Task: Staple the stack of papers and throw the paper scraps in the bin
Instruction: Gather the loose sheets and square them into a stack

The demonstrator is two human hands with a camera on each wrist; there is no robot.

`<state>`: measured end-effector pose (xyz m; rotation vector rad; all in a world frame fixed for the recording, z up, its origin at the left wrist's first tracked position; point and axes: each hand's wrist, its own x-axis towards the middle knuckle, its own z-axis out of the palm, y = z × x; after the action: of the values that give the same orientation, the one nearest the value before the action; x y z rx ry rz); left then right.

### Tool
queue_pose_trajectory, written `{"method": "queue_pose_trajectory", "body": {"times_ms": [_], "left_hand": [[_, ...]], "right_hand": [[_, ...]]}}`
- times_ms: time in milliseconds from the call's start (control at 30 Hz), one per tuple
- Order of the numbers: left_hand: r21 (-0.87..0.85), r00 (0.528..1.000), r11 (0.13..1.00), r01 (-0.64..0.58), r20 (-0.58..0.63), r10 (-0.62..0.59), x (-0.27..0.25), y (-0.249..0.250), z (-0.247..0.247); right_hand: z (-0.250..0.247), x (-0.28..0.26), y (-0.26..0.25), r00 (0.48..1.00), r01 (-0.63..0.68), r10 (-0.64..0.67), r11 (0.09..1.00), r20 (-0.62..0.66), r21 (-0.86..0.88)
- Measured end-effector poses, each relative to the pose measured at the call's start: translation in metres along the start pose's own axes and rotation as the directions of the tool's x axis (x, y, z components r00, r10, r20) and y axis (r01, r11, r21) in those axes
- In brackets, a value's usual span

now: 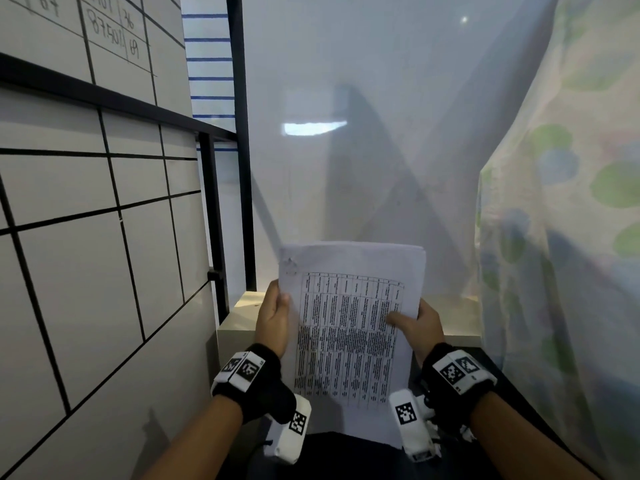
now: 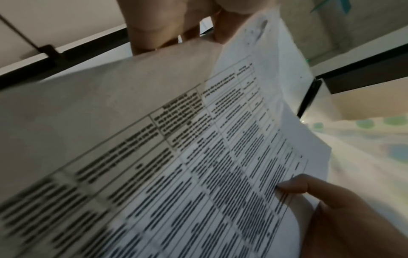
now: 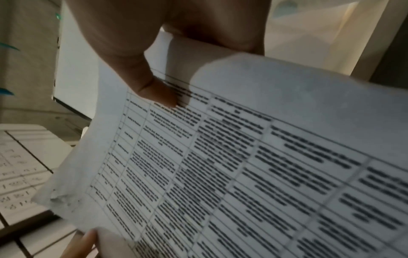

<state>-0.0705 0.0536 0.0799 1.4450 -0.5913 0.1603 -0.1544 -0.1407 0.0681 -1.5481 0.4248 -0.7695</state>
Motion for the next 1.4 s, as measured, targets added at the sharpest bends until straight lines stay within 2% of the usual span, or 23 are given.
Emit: {"method": "queue_pose_trajectory", "body": {"times_ms": [133,300,433,533,600,767,900,1000,1100,1200,1300,1400], "left_hand": [[0.024,0.998,0.998,0.064,0.001,-0.064,-0.009,-0.005,0.001],[0.035,0.998,0.997,0.063,-0.024,-0.062,-0.006,-0.002,0.003],[0.045,0.992,0.991,0.126,-0.006,-0.126,-0.021,-0.023,0.004],[0.040,0.990,0.989,0.140,-0.002,-0.140,-0.024,-0.017,0.007],[0.036,0.993,0.992,0.117,-0.002,-0.117,-0.015,-0.002,0.007],[0.106,0.999,0.994,-0.025,-0.023,0.027,0.014,0.028,0.005],[0.142,0.999,0.989,-0.032,-0.036,0.038,0.019,0.025,0.006],[0.174,0.998,0.984,-0.038,-0.038,0.045,0.023,0.019,0.005],[0.182,0.999,0.983,-0.023,-0.033,0.030,0.025,0.017,0.005],[0.197,0.999,0.980,-0.024,-0.035,0.031,0.024,0.018,0.006],[0.208,0.999,0.978,-0.009,-0.044,0.019,0.024,0.017,0.007],[0.219,0.999,0.976,-0.001,-0.041,0.011,0.026,0.015,0.006]], "right_hand": [[0.004,-0.005,0.004,0.999,-0.014,0.018,0.996,0.044,-0.090],[0.004,-0.005,-0.004,1.000,0.026,-0.026,0.999,-0.003,-0.045],[-0.001,-0.012,0.011,0.997,-0.062,0.065,0.996,0.044,-0.066],[-0.004,-0.013,0.015,0.993,-0.097,0.102,0.992,0.064,-0.082],[-0.004,-0.012,0.013,0.992,-0.094,0.101,0.991,0.071,-0.091],[-0.007,-0.015,0.009,0.991,-0.051,0.073,0.983,0.116,-0.176],[-0.029,-0.015,0.010,0.980,0.033,0.030,0.952,0.199,-0.306],[-0.063,-0.009,0.016,0.990,-0.029,0.080,0.922,0.116,-0.387],[-0.107,-0.004,0.026,0.988,-0.130,0.155,0.795,-0.009,-0.593],[-0.149,-0.007,0.039,0.949,-0.262,0.296,0.544,-0.110,-0.797],[-0.177,-0.014,0.056,0.897,-0.322,0.406,0.323,-0.177,-0.890],[-0.190,-0.018,0.074,0.855,-0.313,0.482,0.185,-0.192,-0.931]]}}
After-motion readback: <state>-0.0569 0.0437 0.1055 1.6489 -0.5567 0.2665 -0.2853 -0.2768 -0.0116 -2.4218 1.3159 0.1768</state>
